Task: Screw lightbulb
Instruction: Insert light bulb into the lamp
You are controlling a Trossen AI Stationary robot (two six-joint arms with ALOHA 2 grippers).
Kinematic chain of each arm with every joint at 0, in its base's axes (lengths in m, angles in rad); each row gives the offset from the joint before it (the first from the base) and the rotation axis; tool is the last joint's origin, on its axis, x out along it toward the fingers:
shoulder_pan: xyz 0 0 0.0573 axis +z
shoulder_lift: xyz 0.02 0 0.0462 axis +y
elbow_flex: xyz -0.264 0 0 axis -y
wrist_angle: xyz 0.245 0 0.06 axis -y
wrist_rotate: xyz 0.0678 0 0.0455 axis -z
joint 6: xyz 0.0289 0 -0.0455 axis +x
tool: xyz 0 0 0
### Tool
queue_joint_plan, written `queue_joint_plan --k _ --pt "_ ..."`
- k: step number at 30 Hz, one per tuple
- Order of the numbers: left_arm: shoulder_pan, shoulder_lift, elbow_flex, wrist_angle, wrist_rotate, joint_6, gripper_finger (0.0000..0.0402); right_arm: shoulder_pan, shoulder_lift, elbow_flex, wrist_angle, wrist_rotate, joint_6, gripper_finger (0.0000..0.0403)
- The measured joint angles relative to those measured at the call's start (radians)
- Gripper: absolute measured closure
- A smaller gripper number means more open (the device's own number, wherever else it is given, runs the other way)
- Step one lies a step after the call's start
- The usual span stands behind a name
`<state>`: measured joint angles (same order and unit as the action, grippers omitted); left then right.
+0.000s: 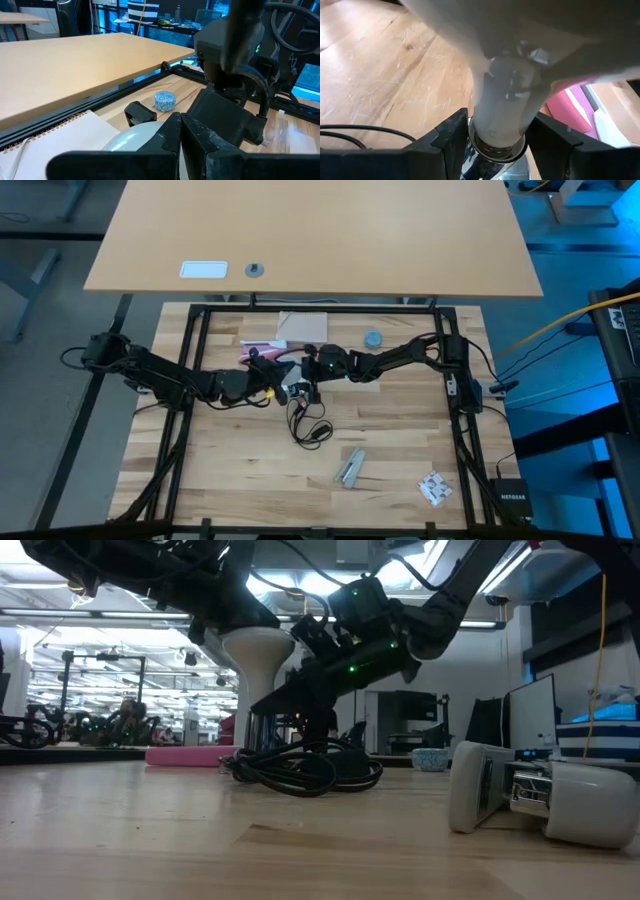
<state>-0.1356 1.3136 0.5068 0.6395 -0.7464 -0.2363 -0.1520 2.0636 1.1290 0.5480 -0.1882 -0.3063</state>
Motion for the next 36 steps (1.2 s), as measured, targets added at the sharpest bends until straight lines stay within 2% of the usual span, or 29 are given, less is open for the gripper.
queue_joint_plan --k 27,30,36 --pt "0.000 0.000 -0.001 0.000 -0.001 0.000 0.0398 0.001 -0.001 0.000 -0.005 0.039 -0.015 0.0209" --pt "0.000 0.000 -0.001 0.000 -0.006 0.000 0.0398 0.002 0.001 -0.002 -0.011 0.039 -0.015 0.0188" --pt "0.000 0.000 -0.001 0.000 -0.006 0.000 0.0398 0.002 0.002 -0.002 -0.010 0.039 -0.015 0.0118"
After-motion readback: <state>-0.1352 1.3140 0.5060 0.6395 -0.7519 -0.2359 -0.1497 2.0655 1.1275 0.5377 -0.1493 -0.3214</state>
